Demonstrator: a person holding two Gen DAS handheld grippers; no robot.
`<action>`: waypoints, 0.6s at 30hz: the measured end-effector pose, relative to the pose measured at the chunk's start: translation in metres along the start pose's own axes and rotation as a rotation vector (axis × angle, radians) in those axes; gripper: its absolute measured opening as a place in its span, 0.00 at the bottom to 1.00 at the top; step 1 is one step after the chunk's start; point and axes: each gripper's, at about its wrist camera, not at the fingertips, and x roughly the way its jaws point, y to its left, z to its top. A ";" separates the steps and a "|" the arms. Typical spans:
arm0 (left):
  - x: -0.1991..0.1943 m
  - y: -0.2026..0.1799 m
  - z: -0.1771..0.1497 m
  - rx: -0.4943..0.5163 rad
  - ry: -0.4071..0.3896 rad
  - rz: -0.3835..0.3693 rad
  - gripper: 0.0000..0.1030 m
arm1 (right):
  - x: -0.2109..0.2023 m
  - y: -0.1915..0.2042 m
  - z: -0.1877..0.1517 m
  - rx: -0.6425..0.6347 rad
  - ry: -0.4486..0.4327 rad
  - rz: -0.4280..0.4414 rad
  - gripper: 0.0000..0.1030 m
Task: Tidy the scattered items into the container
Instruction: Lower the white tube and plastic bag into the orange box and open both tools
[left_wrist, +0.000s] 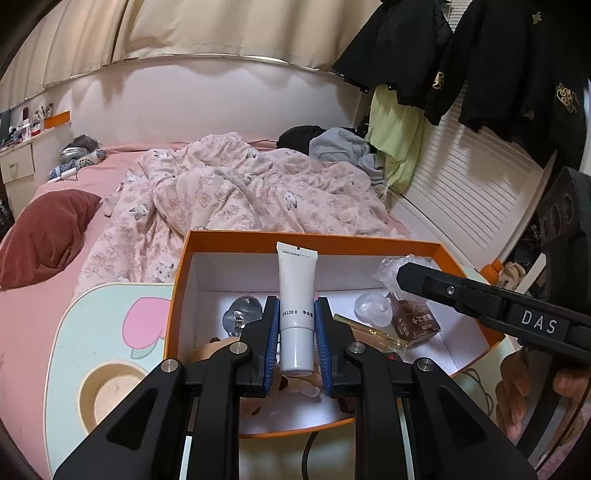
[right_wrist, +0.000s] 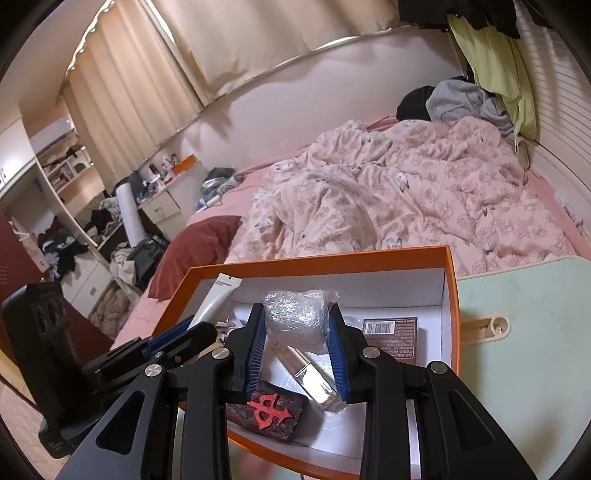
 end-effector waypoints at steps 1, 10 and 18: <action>0.000 -0.001 0.000 0.005 0.001 0.004 0.20 | 0.000 0.000 0.000 -0.002 -0.001 -0.002 0.30; 0.002 -0.001 -0.002 0.003 -0.005 0.007 0.20 | 0.003 0.004 -0.002 -0.029 -0.015 -0.025 0.30; 0.002 -0.001 -0.003 0.003 -0.012 0.003 0.22 | 0.007 0.012 -0.004 -0.086 -0.019 -0.077 0.36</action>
